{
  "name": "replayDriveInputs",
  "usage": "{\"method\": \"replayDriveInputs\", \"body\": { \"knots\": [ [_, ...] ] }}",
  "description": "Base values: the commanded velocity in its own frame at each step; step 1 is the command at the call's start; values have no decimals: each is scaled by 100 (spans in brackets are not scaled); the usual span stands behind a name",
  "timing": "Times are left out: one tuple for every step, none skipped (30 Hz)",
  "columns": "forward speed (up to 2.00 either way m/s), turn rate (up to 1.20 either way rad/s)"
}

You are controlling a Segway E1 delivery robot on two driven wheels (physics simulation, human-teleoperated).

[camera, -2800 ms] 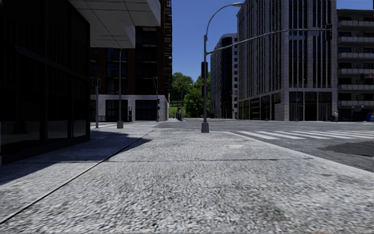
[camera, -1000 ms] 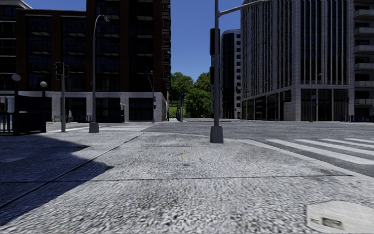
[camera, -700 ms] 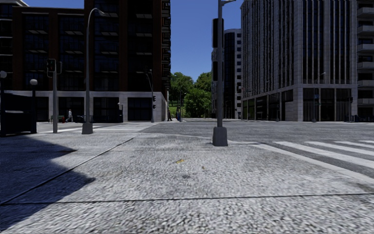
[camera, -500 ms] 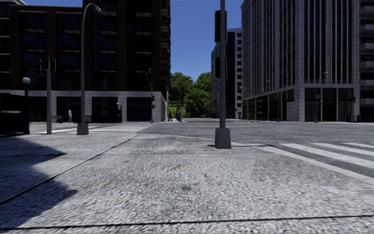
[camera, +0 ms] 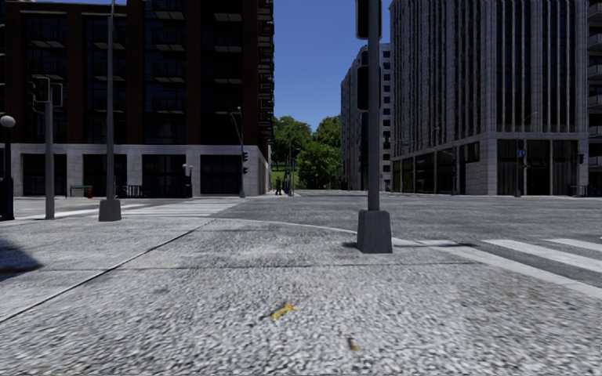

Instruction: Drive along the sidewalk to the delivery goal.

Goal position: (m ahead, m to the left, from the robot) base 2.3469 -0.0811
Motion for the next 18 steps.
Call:
{"method": "replayDriveInputs", "body": {
  "knots": [
    [200,0],
    [200,0],
    [200,0],
    [200,0],
    [200,0],
    [200,0],
    [200,0],
    [200,0],
    [200,0],
    [200,0],
    [200,0],
    [200,0],
    [200,0],
    [200,0],
    [200,0],
    [200,0],
    [200,0],
    [200,0]
  ]
}}
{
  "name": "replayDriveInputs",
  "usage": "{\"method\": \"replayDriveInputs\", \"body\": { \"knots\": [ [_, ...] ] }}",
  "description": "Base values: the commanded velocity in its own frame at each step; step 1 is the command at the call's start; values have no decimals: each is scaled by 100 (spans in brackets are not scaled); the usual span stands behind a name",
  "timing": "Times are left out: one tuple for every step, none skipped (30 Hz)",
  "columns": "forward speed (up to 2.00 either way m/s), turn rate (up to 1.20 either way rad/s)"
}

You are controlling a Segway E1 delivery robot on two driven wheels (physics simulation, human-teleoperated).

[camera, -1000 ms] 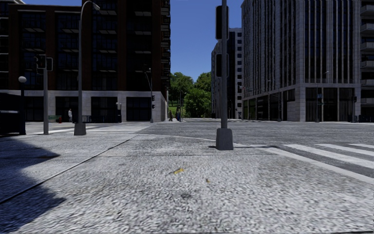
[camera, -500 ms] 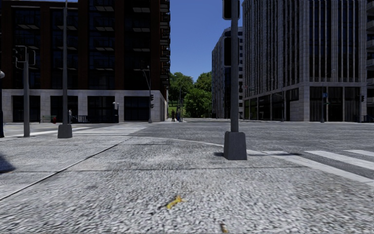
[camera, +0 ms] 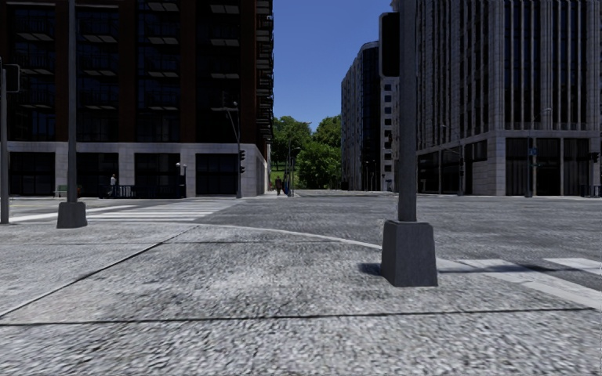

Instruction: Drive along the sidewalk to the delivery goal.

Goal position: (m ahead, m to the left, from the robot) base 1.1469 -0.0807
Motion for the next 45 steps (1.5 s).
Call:
{"method": "replayDriveInputs", "body": {
  "knots": [
    [200,0],
    [179,0],
    [151,0],
    [151,0],
    [123,0],
    [109,0],
    [109,0],
    [108,0],
    [108,0],
    [108,0],
    [108,0],
    [108,0],
    [108,0],
    [108,0],
    [108,0],
    [108,0],
    [108,0],
    [108,0],
    [108,0],
    [104,0],
    [90,0],
    [90,0],
    [80,0],
    [67,0],
    [35,0],
    [35,0],
    [2,0],
    [0,0],
    [0,0],
    [0,0],
    [0,0],
    [0,0],
    [0,0],
    [0,0],
    [0,0],
    [0,0],
    [0,0],
    [0,0],
    [0,0],
    [0,0],
    [0,0],
    [0,0],
    [0,0],
    [0,0],
    [0,0]
  ]
}}
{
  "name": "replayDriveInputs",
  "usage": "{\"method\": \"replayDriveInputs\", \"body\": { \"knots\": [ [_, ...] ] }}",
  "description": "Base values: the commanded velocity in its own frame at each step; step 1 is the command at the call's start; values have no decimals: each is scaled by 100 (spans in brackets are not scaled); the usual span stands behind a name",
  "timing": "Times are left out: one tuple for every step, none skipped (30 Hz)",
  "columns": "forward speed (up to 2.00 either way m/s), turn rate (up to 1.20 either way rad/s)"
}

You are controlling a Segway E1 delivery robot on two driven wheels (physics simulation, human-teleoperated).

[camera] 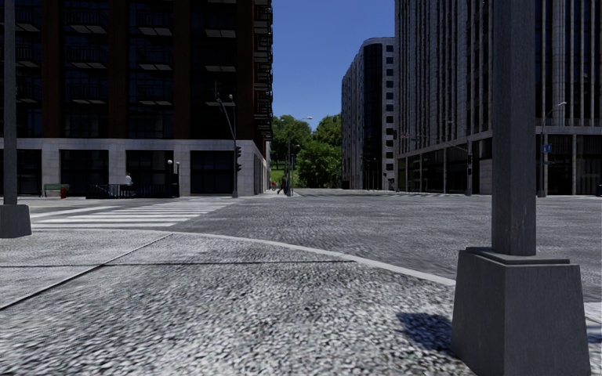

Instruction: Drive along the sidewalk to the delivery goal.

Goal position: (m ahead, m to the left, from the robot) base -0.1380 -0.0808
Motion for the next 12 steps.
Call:
{"method": "replayDriveInputs", "body": {
  "knots": [
    [0,0],
    [0,0],
    [0,0],
    [0,0],
    [0,0],
    [0,0],
    [0,0],
    [0,0],
    [0,0],
    [0,0],
    [0,0],
    [0,0]
  ]
}}
